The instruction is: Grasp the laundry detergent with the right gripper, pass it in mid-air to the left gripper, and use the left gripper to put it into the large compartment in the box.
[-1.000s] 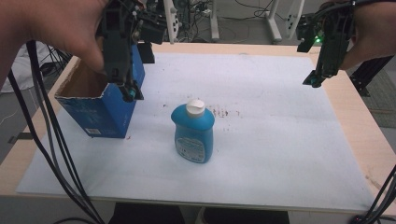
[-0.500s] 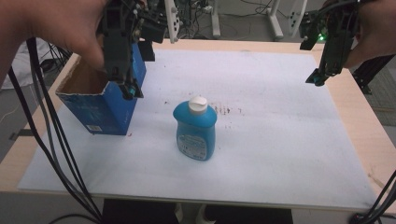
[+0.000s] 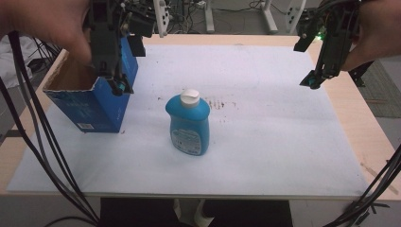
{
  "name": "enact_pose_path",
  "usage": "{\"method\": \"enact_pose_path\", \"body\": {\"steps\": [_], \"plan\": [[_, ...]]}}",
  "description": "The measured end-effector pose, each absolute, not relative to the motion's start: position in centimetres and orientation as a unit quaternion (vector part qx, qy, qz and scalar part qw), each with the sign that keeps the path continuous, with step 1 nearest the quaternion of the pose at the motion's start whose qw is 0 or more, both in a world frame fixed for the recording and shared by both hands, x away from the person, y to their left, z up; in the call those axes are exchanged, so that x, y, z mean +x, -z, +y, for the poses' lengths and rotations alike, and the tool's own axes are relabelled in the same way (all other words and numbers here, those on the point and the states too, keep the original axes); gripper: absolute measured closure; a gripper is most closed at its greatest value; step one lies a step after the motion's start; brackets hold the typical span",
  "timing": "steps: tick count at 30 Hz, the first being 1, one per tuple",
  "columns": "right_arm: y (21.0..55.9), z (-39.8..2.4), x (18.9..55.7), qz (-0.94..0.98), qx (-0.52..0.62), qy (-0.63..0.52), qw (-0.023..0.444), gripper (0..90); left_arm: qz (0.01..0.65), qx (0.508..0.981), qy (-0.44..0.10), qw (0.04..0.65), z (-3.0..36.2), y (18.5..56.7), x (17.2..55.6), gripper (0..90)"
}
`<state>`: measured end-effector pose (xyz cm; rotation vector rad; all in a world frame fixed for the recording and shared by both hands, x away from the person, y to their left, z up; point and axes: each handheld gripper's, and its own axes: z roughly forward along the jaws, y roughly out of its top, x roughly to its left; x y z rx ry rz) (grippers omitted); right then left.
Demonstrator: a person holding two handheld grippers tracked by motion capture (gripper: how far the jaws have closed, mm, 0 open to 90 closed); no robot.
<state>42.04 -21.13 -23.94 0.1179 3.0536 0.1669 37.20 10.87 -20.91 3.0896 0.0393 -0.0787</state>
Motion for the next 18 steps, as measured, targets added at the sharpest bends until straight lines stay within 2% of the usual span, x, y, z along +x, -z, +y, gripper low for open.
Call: {"method": "enact_pose_path", "body": {"steps": [11, 18], "plan": [[25.3, -21.9, 38.9, 0.985, 0.065, -0.158, 0.009, 3.0, -0.002, 1.000, 0.021, 0.023, 10.8, 21.0, 36.9, 1.7], [27.4, -22.2, 37.1, 0.969, 0.080, -0.235, 0.019, 3.0, -0.004, 0.999, 0.020, 0.026, 11.2, 21.1, 36.7, 1.7]]}}
